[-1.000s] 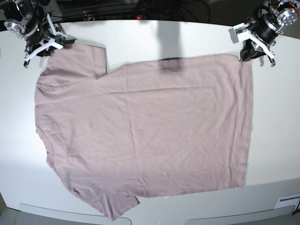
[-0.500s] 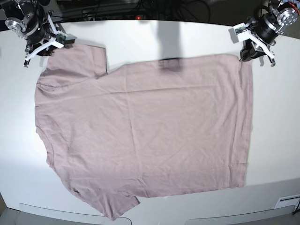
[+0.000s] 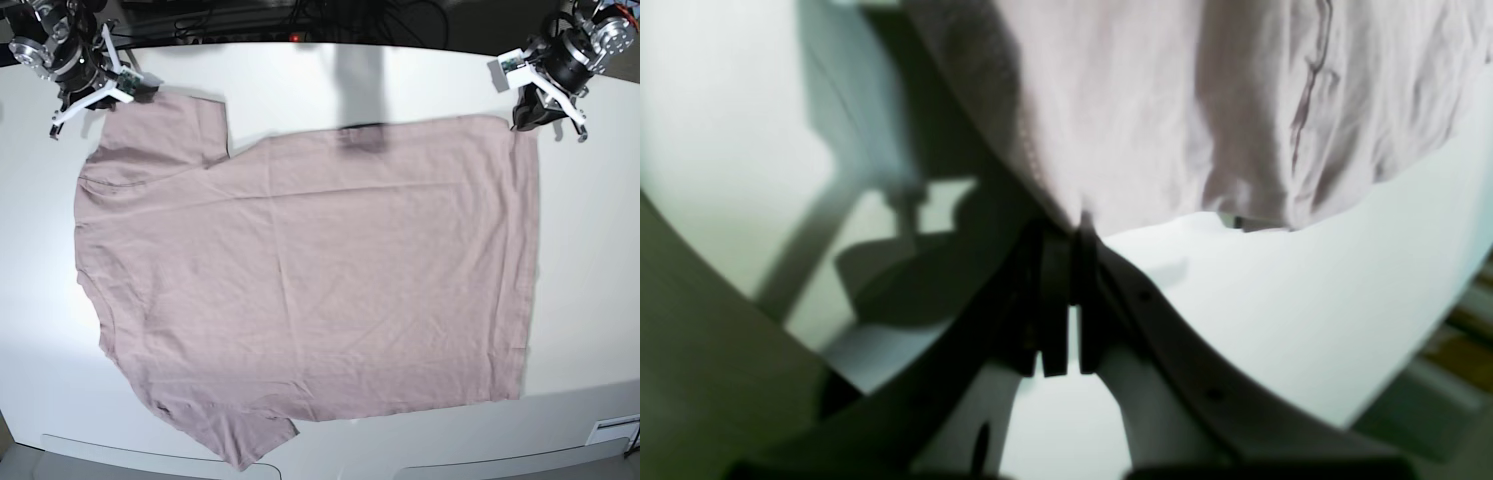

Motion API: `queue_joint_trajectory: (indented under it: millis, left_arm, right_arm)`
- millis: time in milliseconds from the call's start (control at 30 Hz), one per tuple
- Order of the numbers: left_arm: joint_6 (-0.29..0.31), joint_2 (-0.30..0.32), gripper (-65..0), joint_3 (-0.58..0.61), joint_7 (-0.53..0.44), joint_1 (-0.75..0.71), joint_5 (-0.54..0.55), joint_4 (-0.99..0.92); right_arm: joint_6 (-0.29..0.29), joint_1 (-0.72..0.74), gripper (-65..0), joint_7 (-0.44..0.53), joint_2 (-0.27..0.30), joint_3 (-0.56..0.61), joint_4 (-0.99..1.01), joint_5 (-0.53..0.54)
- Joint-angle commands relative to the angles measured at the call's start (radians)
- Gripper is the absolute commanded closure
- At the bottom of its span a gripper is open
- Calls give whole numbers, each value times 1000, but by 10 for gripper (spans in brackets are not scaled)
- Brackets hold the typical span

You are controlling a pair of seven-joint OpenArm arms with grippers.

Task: Fold the T-shirt properly
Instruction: 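Move the right gripper onto the sleeve shoulder and pinch the fabric, then lift the shirt's collar edge with both grippers and pull it over the body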

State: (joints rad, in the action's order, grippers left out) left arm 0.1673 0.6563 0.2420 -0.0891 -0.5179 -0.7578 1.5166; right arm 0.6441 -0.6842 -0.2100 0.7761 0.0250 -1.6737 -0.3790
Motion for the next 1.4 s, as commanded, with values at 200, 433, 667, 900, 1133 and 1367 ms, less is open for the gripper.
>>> queue_joint_trajectory:
  millis: [200,433,667,900,1133,1367]
  left_arm:
    - [53,9,0,4,13,-13,0,0]
    - [49,10,0,3,13,-10,0,0]
    - [-104,12,0,0,13,-5,0,5]
    - [-126,16,0,0,87,34,0,9]
    - [-127,72,0,0,104,36,0,42]
    - [-127,87,0,0,105,41,0,43]
  right_arm:
    - [54,-11,0,-270,2,8,-45,326]
    - [17,-11,0,-335,2,8,-198,351]
    - [-98,-8,0,-337,2,7,-231,297]
    - [-107,32,0,-342,3,6,-232,305]
    - [-118,58,0,-356,2,6,-238,308]
    - [-154,66,0,-374,2,-6,-298,309]
